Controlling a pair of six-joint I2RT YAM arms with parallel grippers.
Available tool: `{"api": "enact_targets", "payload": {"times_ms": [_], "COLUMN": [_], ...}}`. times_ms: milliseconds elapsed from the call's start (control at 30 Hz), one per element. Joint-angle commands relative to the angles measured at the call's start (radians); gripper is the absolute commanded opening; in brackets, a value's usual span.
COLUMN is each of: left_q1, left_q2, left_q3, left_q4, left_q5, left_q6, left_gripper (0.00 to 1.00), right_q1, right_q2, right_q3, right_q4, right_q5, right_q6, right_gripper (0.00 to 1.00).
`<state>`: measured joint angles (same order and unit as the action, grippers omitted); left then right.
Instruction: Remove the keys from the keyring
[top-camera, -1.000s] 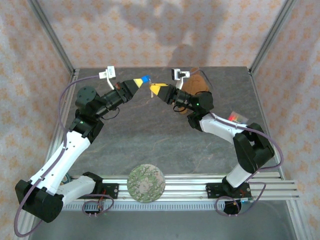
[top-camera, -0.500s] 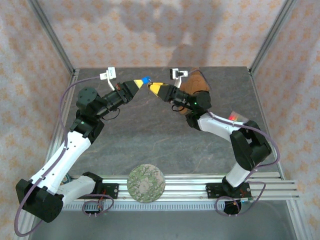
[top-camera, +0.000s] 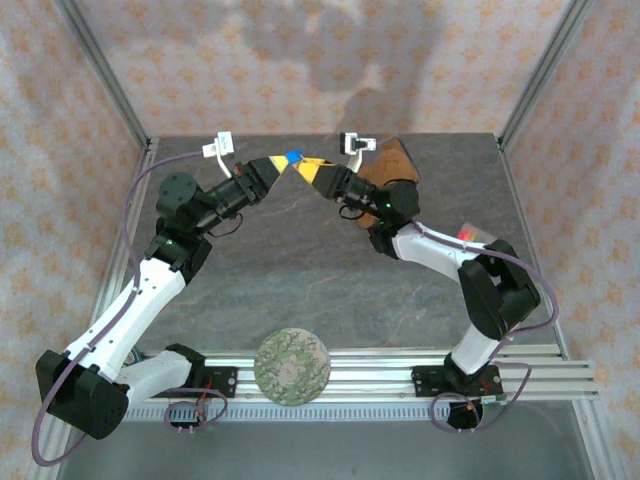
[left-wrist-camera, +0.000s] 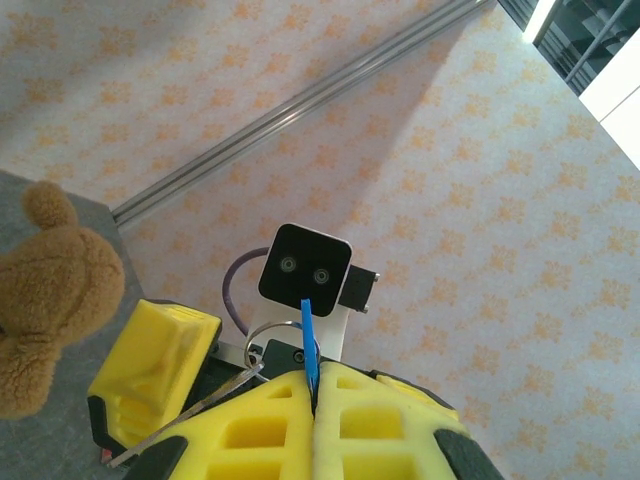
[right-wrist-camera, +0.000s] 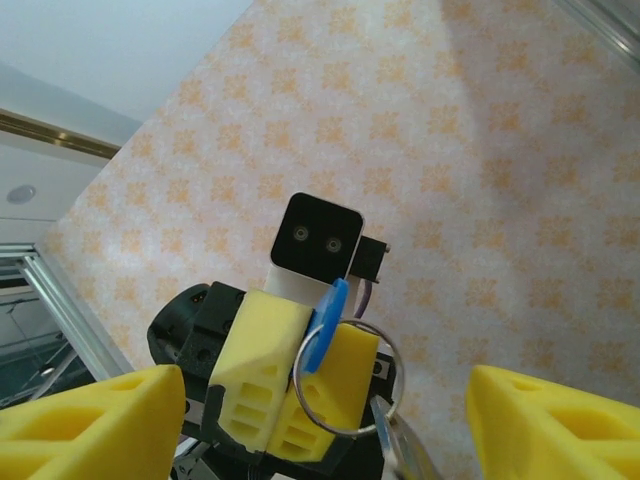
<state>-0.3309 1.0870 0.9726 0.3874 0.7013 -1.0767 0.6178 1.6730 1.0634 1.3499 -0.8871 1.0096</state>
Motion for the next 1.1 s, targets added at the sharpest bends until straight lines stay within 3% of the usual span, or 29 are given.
{"api": "enact_targets", "payload": {"times_ms": [0,233,533,867,1067], "left_q1": [0.010,0.012,0.022,0.025,0.025], "left_q2": [-0.003,-0.010,-0.073,-0.101,-0.101], "left_q3": [-0.008,-0.016,-0.020,-0.034,-0.040], "left_q4": [0.063,0.070,0.004,-0.026,-0.018], "left_q5": [0.006,-0.018,-0.065,-0.083,-0.082], "left_q6": [-0.006,0.003,0.068,0.092,0.086], "left_gripper": [0.00,0.00,0.00,0.00,0.00], "right_q1": [0.011,0.020,0.020,0.020,0.020], "right_q2": [0.008,0.008,0.008,0.005,0.009], "right_q3": [0.039,0.048,0.026,0.023,0.032], "right_q4": [0.054,0.053,0.054,0.054,0.054], "right_q5": [-0.036,-0.065,-0.053,-0.049,-0.049], "right_q6": [-0.002,0.004,0.012,0.025,0.038], "right_gripper": [0.71,0.51,0.35,0.26,0.26]}}
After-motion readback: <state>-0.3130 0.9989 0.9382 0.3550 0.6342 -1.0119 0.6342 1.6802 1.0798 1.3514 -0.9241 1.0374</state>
